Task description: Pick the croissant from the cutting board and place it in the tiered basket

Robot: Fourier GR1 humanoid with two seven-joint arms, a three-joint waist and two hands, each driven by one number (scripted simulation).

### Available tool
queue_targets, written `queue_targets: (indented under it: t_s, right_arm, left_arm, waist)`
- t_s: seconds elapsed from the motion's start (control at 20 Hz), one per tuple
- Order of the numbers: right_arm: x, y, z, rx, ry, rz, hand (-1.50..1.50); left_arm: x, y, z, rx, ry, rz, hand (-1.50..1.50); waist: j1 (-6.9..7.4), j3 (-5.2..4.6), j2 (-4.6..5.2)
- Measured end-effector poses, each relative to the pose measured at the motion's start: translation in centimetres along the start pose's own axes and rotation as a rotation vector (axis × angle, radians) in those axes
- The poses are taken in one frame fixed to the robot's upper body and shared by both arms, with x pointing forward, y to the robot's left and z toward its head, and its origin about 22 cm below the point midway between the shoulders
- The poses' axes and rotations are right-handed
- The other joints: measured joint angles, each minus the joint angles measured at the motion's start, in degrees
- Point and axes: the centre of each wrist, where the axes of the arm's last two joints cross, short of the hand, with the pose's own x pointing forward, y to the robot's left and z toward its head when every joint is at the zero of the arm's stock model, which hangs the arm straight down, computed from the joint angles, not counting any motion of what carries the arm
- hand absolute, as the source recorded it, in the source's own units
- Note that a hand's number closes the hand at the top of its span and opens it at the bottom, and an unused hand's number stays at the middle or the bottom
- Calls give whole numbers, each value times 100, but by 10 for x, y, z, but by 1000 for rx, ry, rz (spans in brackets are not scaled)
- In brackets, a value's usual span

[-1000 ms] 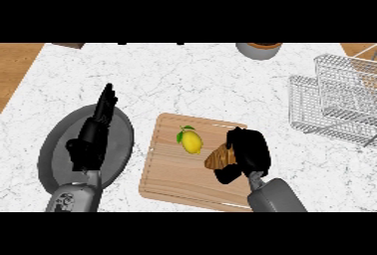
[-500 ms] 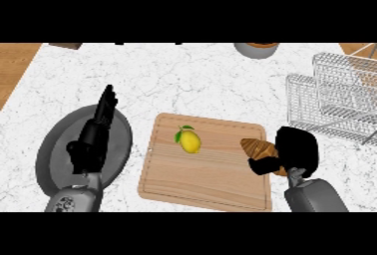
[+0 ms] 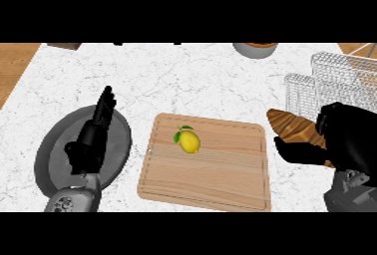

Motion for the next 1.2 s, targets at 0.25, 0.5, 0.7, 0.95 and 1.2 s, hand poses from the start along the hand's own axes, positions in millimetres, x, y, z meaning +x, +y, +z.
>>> queue_targets:
  t_s: [0.25,0.5,0.7,0.95,1.2]
  right_arm:
    - [-17,-63,6,-90,-6,-71,150]
    - [-29,-102,5,-121,3,-134,150]
    - [-34,-125,-9,-120,28,-280,150]
    - [-41,-145,-42,-96,71,-307,150]
    - [-41,-149,-67,-106,132,-289,150]
  left_arm:
    - [-2,-4,2,-1,-5,-3,0]
    - [2,-5,1,-5,-4,-3,0]
    - [4,-4,3,-14,-8,1,0]
    - [5,-12,-2,-18,-11,-1,0]
    - [1,-6,-6,-16,-9,-5,0]
  waist:
    - [34,-1,4]
    - [62,-1,10]
    - [94,2,17]
    - [101,4,32]
    - [114,6,42]
